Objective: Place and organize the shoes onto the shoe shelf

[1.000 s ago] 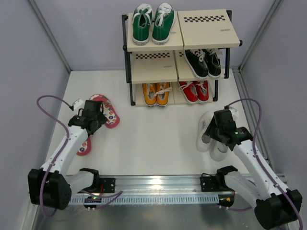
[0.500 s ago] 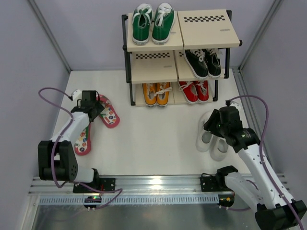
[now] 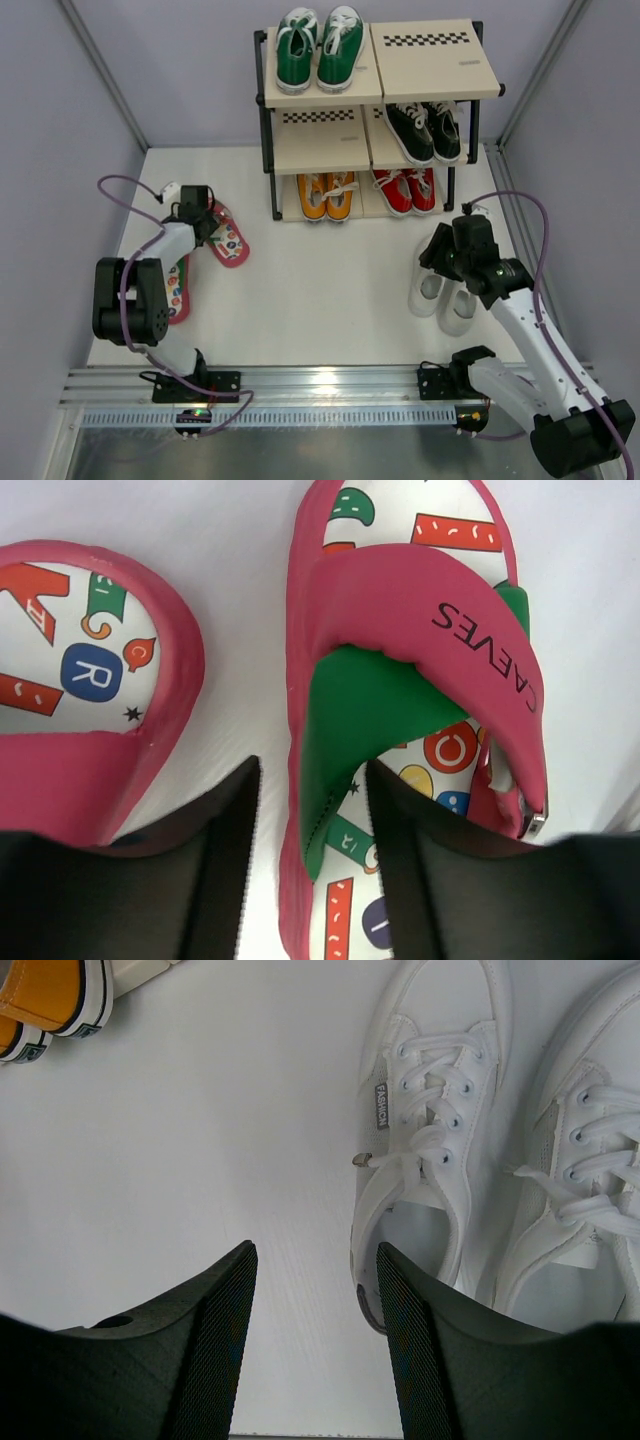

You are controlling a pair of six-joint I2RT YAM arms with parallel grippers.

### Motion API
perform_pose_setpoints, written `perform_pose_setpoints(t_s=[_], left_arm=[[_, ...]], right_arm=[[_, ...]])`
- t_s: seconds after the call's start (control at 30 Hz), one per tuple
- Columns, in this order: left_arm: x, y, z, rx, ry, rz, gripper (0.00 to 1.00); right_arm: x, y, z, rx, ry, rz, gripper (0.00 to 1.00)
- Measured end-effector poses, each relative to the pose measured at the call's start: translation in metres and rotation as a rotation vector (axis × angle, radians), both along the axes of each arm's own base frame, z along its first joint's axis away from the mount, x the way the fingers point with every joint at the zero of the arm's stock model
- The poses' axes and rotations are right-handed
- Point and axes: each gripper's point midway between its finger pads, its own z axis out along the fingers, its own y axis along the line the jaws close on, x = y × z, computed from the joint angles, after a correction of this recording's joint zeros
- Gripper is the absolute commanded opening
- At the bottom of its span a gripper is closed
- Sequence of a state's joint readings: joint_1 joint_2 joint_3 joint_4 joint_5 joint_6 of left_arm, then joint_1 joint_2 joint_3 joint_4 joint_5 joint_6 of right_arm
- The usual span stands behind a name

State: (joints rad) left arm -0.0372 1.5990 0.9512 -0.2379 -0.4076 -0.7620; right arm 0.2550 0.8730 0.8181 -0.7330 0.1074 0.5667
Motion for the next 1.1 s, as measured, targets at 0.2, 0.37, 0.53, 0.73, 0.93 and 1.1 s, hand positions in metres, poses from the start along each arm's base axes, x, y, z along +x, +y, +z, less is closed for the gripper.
perform_pose_setpoints(t_s=[0.2, 0.37, 0.53, 0.73, 0.93, 1.1], left_arm=[[0.008, -0.002, -0.002, 0.011, -0.010, -0.043, 0.00], [0.005, -0.014, 0.004, -0.036, -0.007, -0.110, 0.00], [-0.031, -0.040, 0.031, -0.133, -0.083, -0.207, 0.00], [-0.091, -0.098, 0.061, -0.160, -0.139, -0.389, 0.00], [-0.139, -0.139, 0.075, -0.269, -0.217, -0.509, 0.00], [-0.156, -0.170, 0.069, -0.301, -0.192, -0.600, 0.00]], right_arm=[[0.004, 0.001, 0.001, -0.005, -0.002, 0.005, 0.56], [0.006, 0.003, 0.003, 0.004, -0.013, 0.014, 0.56], [0.009, 0.012, 0.006, 0.029, -0.030, 0.057, 0.56], [0.017, 0.032, 0.021, 0.095, -0.089, 0.157, 0.56], [0.020, 0.062, 0.038, 0.159, -0.155, 0.308, 0.56], [-0.001, 0.115, 0.051, 0.145, -0.224, 0.537, 0.64]])
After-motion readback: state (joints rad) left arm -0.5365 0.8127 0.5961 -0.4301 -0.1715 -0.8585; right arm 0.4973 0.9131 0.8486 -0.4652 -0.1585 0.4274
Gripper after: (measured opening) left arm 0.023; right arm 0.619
